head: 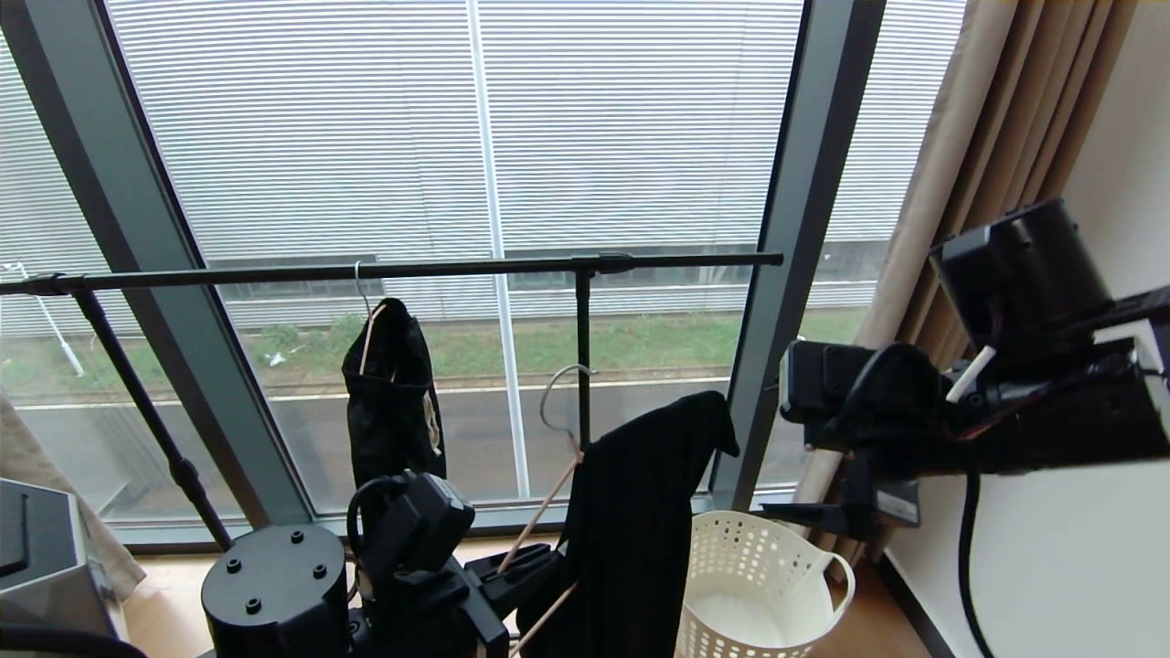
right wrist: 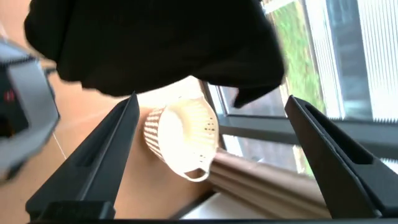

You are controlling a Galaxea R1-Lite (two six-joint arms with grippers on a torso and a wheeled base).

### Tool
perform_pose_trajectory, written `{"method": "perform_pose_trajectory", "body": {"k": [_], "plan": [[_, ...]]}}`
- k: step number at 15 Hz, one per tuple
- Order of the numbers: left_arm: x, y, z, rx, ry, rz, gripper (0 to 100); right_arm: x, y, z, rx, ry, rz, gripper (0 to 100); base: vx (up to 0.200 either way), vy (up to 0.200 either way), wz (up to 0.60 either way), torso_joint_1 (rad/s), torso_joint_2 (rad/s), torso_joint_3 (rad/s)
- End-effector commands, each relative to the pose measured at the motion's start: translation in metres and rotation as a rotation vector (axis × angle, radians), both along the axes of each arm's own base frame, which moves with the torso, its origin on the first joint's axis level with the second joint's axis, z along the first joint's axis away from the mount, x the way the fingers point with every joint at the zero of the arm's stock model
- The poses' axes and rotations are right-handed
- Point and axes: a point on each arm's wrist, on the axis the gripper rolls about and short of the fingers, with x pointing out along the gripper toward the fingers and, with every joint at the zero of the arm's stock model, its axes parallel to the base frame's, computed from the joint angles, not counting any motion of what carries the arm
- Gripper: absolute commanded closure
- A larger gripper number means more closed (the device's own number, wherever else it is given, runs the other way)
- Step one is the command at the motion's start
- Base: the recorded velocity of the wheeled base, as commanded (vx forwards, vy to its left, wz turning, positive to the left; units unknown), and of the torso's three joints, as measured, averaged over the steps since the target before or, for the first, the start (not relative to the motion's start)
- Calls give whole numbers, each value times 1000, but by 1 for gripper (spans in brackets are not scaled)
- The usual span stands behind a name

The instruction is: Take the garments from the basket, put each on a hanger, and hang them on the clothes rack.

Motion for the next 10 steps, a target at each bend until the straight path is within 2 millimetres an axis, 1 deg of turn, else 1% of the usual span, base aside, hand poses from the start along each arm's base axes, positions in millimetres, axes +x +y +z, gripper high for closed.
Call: {"method": "perform_pose_trajectory", "body": {"k": [1, 2, 3, 4, 5, 7, 10], "plan": [[-3, 1, -1, 16, 0, -7, 100, 45, -18, 32, -96, 75, 201, 0, 0, 0, 0, 0, 0, 0], [-4, 2, -2, 25, -4, -13, 100, 53, -16, 41, -121, 137, 212, 0, 0, 0, 0, 0, 0, 0], [-5, 1, -2, 28, -5, -17, 100, 56, -13, 42, -131, 164, 222, 0, 0, 0, 0, 0, 0, 0], [-10, 0, -2, 26, -2, -48, 100, 61, -2, 36, -157, 237, 251, 0, 0, 0, 0, 0, 0, 0], [-10, 0, -1, 25, -3, -53, 100, 60, 1, 34, -162, 249, 260, 0, 0, 0, 0, 0, 0, 0], [-14, -3, -1, 25, -2, -74, 100, 64, 18, 18, -181, 296, 307, 0, 0, 0, 0, 0, 0, 0], [-16, -4, -1, 24, -5, -87, 100, 66, 39, 6, -190, 316, 357, 0, 0, 0, 0, 0, 0, 0]]}}
